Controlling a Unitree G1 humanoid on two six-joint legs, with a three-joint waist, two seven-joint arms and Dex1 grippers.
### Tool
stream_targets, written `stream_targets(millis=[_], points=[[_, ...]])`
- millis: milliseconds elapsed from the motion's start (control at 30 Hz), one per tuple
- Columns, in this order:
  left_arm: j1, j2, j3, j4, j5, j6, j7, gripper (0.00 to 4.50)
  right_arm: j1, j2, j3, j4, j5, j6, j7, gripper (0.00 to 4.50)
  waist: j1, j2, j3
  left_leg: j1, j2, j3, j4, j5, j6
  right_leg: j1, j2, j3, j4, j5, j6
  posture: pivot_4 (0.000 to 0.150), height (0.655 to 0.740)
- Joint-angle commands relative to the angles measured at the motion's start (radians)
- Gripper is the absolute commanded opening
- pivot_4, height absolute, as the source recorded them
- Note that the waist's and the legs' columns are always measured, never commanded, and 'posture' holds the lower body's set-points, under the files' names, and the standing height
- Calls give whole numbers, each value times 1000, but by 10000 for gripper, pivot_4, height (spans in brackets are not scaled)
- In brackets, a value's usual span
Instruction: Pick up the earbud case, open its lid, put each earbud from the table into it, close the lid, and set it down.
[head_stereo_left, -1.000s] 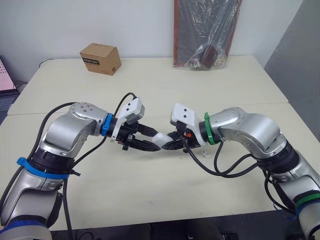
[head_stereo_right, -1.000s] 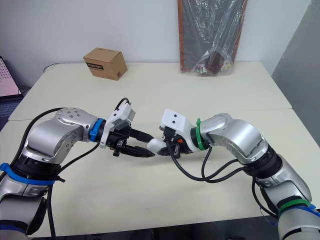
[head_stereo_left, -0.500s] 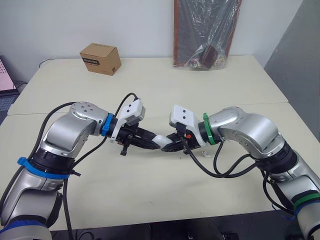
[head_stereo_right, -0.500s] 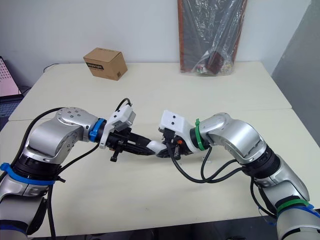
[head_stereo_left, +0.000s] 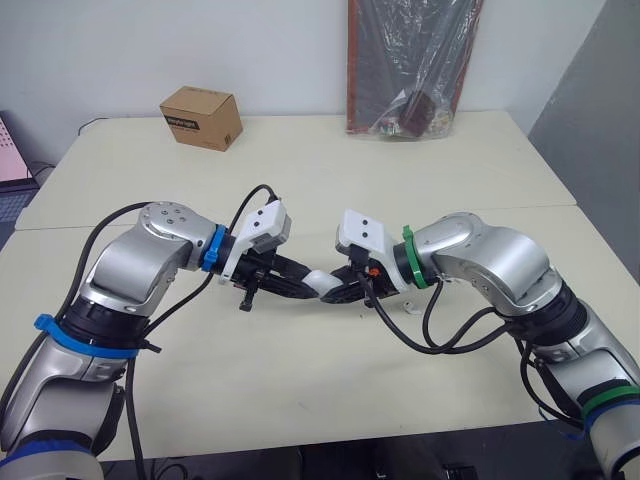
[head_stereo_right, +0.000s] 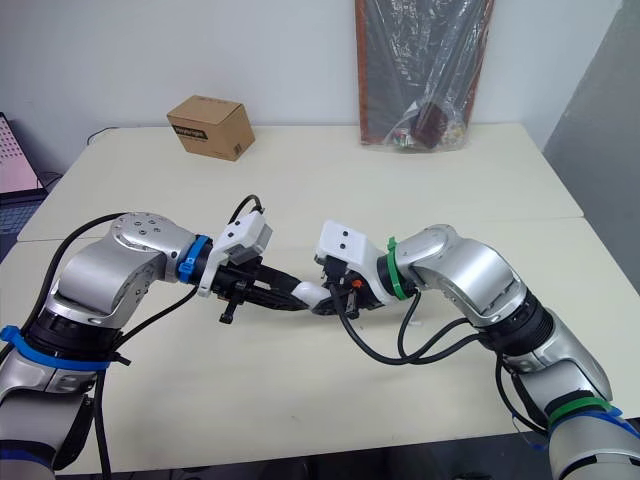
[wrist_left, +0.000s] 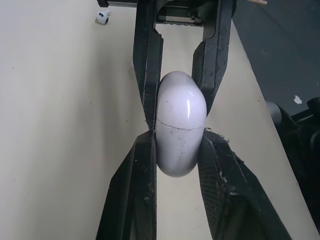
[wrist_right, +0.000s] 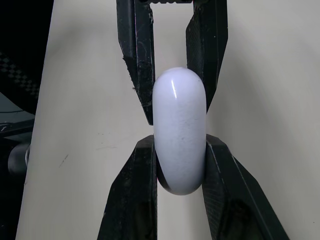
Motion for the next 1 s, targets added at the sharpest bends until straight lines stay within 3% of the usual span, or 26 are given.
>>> stream_targets(millis=[33, 1000], points=[[1, -10, -9, -48, -7, -8, -4, 7788, -49, 20, -18, -13, -11, -26, 8, 7779, 0, 0, 0, 0, 0, 0, 0, 0, 0, 0, 0, 0, 0, 0, 0, 1500, 7400], [14, -11, 5, -66, 6, -25, 5, 7779, -53, 27, -17, -5, -33, -27, 38, 7779, 0, 0, 0, 0, 0, 0, 1, 0, 0, 0, 0, 0, 1, 0, 0, 1500, 7400]])
